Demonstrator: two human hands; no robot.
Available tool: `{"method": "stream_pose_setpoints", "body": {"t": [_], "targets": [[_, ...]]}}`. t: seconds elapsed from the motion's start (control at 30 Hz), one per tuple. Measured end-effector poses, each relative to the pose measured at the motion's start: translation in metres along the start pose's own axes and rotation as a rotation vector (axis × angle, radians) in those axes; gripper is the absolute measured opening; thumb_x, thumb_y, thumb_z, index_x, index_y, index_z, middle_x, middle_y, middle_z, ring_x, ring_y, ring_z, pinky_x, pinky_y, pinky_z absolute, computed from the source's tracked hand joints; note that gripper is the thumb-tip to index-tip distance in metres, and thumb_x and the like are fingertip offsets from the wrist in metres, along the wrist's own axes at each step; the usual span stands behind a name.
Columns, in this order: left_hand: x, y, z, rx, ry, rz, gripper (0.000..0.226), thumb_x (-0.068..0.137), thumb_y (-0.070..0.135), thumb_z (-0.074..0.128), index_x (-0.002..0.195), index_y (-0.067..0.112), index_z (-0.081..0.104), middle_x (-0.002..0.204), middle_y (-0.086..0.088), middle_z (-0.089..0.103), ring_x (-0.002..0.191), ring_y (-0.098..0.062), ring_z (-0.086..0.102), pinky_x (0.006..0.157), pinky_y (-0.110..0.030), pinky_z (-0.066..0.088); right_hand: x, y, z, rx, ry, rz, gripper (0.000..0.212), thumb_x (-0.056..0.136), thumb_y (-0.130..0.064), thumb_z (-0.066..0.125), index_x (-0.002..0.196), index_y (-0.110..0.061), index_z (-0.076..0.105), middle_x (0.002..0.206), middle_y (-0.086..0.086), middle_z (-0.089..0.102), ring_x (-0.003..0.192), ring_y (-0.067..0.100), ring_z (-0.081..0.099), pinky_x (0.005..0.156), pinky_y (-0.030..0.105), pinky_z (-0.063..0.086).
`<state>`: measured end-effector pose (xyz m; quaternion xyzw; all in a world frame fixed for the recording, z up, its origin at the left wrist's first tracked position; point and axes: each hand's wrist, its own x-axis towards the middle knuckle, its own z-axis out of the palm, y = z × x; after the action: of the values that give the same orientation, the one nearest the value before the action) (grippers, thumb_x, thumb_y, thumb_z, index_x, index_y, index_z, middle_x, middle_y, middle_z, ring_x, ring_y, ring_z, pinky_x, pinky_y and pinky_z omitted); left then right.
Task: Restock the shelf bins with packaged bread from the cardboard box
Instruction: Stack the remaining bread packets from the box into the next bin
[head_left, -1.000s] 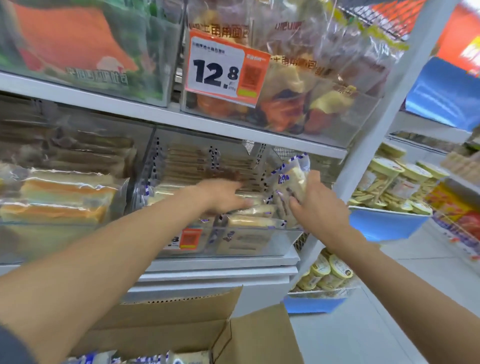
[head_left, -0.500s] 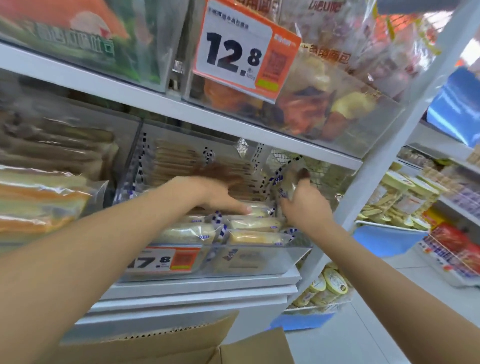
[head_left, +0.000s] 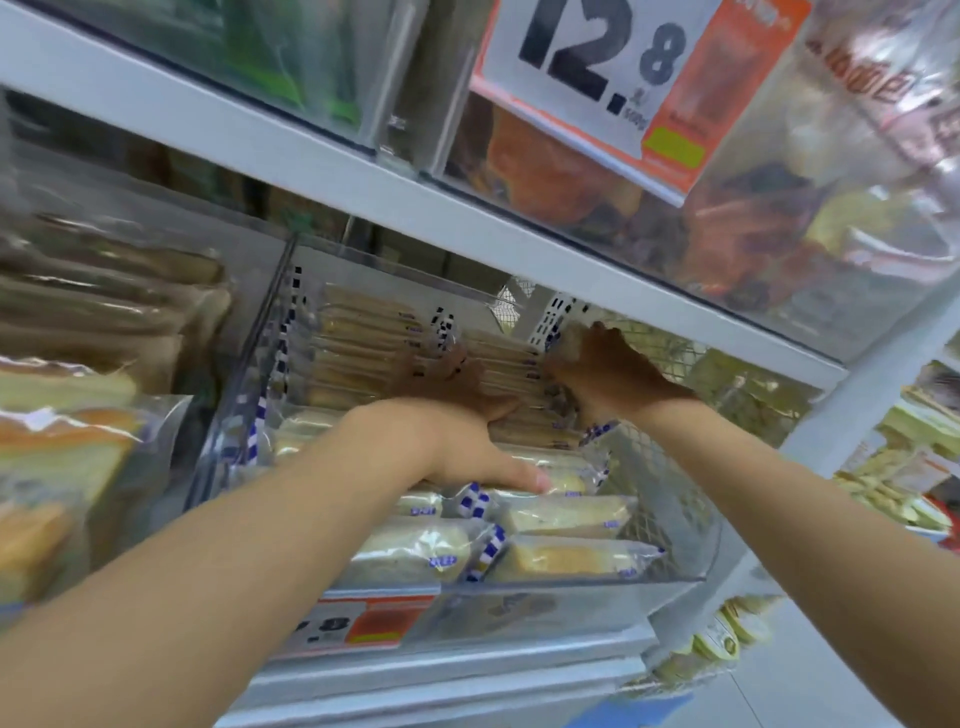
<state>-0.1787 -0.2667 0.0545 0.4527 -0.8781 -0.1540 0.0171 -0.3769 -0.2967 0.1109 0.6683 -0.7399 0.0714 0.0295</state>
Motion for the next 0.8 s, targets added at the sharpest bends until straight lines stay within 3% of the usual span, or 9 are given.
{"method": "stream_pose_setpoints", "body": {"t": [0.07,0.1,0.17,0.23,0.4,0.53,0.63,0.73,0.8], "targets": [[-0.002,0.001,-0.001,0.004,0.004,0.0,0.099,0.061,0.098,0.029,0.146,0.057,-0.001,0.162,0.007,-0.015,0.145,-0.017,-0.029,0.112,-0.061,-0.017,-0.008,0.0,0.005,0.035,0.07,-0.056,0.033,0.099,-0.035,0.049,0.122,-0.012,0.047,0.088,-0.006,0.044,0.07,0.01,0.048,0.056,0.028,0.036],[-0.003,0.001,-0.001,0.003,0.002,-0.002,0.098,0.062,0.098,0.029,0.146,0.057,-0.001,0.162,0.007,-0.016,0.145,-0.017,-0.029,0.112,-0.061,-0.017,-0.012,0.002,0.009,0.028,0.109,-0.084,0.04,0.1,-0.032,0.048,0.132,-0.009,0.038,0.098,-0.001,0.048,0.078,0.016,0.054,0.064,0.031,0.041],[-0.005,0.002,-0.002,0.006,0.005,-0.005,0.097,0.064,0.097,0.029,0.147,0.057,-0.001,0.162,0.006,-0.017,0.145,-0.017,-0.029,0.112,-0.061,-0.018,-0.015,0.009,0.016,-0.065,0.147,-0.118,0.055,0.101,-0.027,0.046,0.144,-0.001,0.023,0.133,0.019,0.043,0.117,0.037,0.049,0.094,0.043,0.043],[-0.005,0.003,-0.002,0.026,0.01,-0.006,0.096,0.065,0.096,0.028,0.147,0.056,-0.001,0.162,0.005,-0.017,0.146,-0.017,-0.028,0.113,-0.06,-0.018,-0.01,0.014,0.019,-0.161,0.113,-0.134,0.058,0.102,-0.028,0.042,0.145,0.004,0.022,0.146,0.025,0.031,0.134,0.042,0.033,0.108,0.045,0.03],[-0.007,0.005,-0.006,0.045,0.017,-0.007,0.095,0.066,0.096,0.027,0.148,0.055,-0.001,0.163,0.004,-0.016,0.146,-0.018,-0.026,0.114,-0.06,-0.017,-0.005,0.008,0.012,-0.105,0.059,-0.145,0.069,0.1,-0.043,0.043,0.141,0.008,0.022,0.148,0.024,0.025,0.139,0.038,0.024,0.114,0.044,0.025],[-0.01,0.005,-0.007,0.049,0.014,-0.01,0.095,0.067,0.095,0.027,0.149,0.053,0.001,0.163,0.004,-0.014,0.147,-0.018,-0.024,0.114,-0.06,-0.014,0.0,0.01,0.026,0.015,0.053,-0.157,0.054,0.1,-0.034,0.046,0.136,0.0,0.024,0.134,0.02,0.037,0.121,0.036,0.046,0.1,0.045,0.042],[-0.01,0.005,-0.007,0.071,0.024,0.002,0.094,0.068,0.095,0.025,0.149,0.053,0.002,0.164,0.004,-0.012,0.148,-0.017,-0.022,0.115,-0.06,-0.011,0.011,0.01,0.027,0.032,0.002,-0.104,0.056,0.098,-0.036,0.044,0.14,-0.004,0.022,0.142,0.017,0.031,0.129,0.037,0.039,0.107,0.05,0.037],[-0.011,0.004,-0.009,0.08,0.021,0.005,0.094,0.069,0.094,0.025,0.149,0.052,0.002,0.164,0.003,-0.011,0.148,-0.018,-0.021,0.115,-0.06,-0.01,0.018,0.008,0.026,-0.014,-0.066,-0.123,0.067,0.096,-0.055,0.039,0.138,-0.004,0.027,0.142,0.012,0.029,0.135,0.033,0.03,0.113,0.05,0.031],[-0.012,0.005,-0.009,0.076,0.024,0.001,0.094,0.069,0.094,0.025,0.149,0.051,0.002,0.164,0.003,-0.01,0.148,-0.017,-0.021,0.115,-0.06,-0.009,0.018,0.008,0.029,-0.014,-0.078,-0.123,0.068,0.095,-0.058,0.038,0.134,-0.003,0.033,0.144,0.012,0.028,0.136,0.032,0.027,0.114,0.049,0.029]]}}
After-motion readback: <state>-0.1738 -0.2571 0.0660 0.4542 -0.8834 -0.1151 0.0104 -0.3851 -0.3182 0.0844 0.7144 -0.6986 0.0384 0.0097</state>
